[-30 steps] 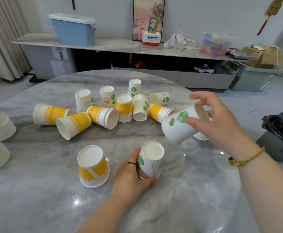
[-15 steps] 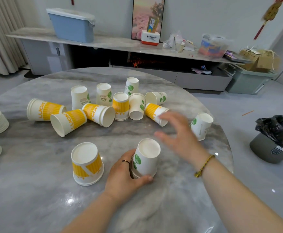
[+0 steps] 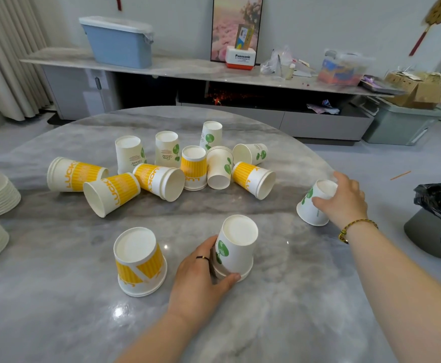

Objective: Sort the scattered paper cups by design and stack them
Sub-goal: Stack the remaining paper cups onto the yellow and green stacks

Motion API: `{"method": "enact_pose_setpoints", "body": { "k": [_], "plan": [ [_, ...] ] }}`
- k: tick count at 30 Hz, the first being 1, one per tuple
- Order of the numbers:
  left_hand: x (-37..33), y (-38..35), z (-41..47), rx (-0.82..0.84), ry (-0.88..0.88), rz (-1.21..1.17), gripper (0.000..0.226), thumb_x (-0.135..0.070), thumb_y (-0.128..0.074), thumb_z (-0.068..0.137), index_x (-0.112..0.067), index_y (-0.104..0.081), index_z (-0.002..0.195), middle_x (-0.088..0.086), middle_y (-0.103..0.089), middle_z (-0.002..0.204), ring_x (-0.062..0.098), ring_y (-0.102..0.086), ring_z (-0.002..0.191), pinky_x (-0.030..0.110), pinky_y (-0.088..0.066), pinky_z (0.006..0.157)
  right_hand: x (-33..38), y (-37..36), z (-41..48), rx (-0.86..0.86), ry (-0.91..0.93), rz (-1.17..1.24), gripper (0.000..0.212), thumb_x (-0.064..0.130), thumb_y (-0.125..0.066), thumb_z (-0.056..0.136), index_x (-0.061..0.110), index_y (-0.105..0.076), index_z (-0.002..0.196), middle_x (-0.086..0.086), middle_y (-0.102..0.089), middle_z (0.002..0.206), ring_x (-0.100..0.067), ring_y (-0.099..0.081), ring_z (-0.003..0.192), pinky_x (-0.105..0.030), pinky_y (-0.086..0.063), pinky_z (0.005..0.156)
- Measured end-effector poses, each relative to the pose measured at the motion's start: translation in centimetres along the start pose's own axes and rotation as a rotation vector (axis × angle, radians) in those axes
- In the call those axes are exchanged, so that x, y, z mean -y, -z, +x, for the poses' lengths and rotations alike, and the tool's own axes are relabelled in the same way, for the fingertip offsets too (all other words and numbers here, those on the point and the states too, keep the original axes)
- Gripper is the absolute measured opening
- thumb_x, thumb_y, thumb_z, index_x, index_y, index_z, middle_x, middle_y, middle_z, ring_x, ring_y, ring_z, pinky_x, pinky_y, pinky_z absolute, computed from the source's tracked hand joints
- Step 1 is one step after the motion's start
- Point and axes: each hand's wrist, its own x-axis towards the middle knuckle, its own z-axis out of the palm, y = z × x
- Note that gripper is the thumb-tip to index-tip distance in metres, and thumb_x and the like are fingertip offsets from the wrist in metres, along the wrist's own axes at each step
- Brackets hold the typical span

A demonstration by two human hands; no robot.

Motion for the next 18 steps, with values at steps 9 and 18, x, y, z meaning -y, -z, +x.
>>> {"method": "enact_pose_setpoints", "body": {
  "k": [9, 18],
  "plan": [
    [0.4, -0.1, 0.1, -0.044, 0.012, -0.012, 0.068, -0.026, -0.07, 0.073, -0.025, -0.034, 0.132, -0.006, -0.05, 0.132, 0.013, -0.045, 0.121, 0.022, -0.034, 0.101, 2.6, 2.7, -2.1, -0.153, 0.075, 0.432, 0.06, 0.016, -0.068, 0.07, 0.01, -0.041, 0.123, -0.014, -0.046, 0.125, -0.03, -0.044, 0.113, -0.035, -0.042, 0.09],
    [1.0, 1.9, -2.7, -0.038, -0.085, 0.008, 0.058, -0.027, -0.06, 0.082, -0.027, -0.029, 0.132, -0.021, -0.029, 0.12, -0.002, -0.03, 0.122, 0.003, -0.013, 0.096, 9.7, 3.5, -11.4, 0.325, 0.54, 0.549, 0.051, 0.009, -0.072, 0.068, 0.039, -0.042, 0.095, 0.001, -0.046, 0.11, -0.013, -0.046, 0.1, -0.015, -0.039, 0.077]
  ]
}}
